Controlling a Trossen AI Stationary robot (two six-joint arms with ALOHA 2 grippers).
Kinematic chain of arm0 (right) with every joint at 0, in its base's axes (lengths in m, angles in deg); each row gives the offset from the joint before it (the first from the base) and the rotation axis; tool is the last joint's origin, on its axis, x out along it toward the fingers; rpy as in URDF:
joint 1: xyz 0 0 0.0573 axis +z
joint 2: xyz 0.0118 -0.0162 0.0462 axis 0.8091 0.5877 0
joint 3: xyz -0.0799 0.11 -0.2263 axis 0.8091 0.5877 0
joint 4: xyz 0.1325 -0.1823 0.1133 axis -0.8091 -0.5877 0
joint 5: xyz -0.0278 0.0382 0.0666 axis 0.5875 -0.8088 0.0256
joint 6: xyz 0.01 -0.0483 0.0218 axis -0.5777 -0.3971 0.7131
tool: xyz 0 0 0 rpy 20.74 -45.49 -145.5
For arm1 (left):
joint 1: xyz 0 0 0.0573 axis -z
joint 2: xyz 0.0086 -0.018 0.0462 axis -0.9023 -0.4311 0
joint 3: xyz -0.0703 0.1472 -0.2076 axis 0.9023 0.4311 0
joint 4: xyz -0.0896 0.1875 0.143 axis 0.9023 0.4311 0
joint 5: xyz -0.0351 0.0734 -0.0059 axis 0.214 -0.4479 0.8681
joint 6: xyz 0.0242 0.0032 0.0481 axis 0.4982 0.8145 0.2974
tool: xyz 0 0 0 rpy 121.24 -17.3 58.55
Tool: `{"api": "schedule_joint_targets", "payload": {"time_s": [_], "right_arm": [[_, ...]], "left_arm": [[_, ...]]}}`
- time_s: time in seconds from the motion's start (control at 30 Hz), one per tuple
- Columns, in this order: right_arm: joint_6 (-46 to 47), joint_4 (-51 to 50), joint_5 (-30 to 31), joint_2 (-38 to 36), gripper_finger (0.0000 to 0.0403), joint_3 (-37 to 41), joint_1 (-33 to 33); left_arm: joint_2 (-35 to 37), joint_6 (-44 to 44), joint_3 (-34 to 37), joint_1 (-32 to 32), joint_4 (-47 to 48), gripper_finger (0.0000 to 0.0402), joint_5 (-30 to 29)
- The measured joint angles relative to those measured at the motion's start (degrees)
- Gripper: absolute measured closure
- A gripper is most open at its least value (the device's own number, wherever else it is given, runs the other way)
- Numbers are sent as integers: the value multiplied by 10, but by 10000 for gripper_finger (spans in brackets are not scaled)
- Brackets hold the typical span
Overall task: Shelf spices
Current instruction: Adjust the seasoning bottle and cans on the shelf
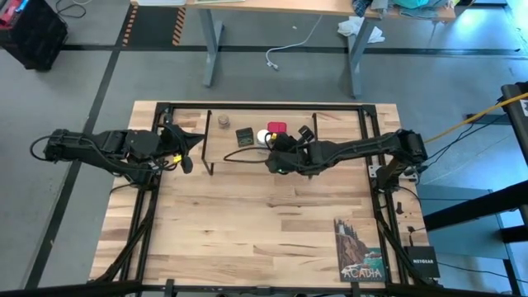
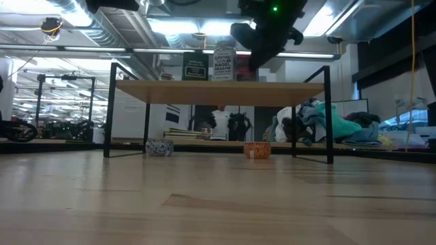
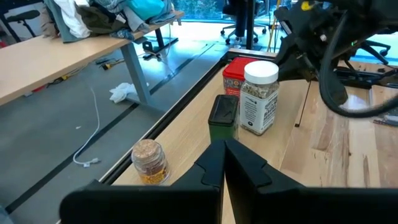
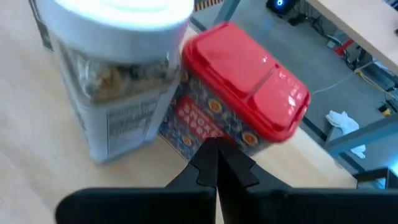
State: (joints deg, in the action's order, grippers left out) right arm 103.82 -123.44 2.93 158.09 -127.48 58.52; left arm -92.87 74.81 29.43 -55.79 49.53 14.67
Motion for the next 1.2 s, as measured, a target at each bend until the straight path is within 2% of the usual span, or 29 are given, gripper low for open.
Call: {"api": "schedule_joint_targets", "payload": {"time_s": [0.4,0.77,1.2], "right_arm": [[-43,20,-8,0,403,0,-36],[-102,80,-49,0,403,0,-65],[-132,101,-60,1,403,0,-79]], "left_arm": [[0,1,0,0,1,398,0],[0,2,0,0,1,398,0],[0,4,0,0,1,398,0]]}}
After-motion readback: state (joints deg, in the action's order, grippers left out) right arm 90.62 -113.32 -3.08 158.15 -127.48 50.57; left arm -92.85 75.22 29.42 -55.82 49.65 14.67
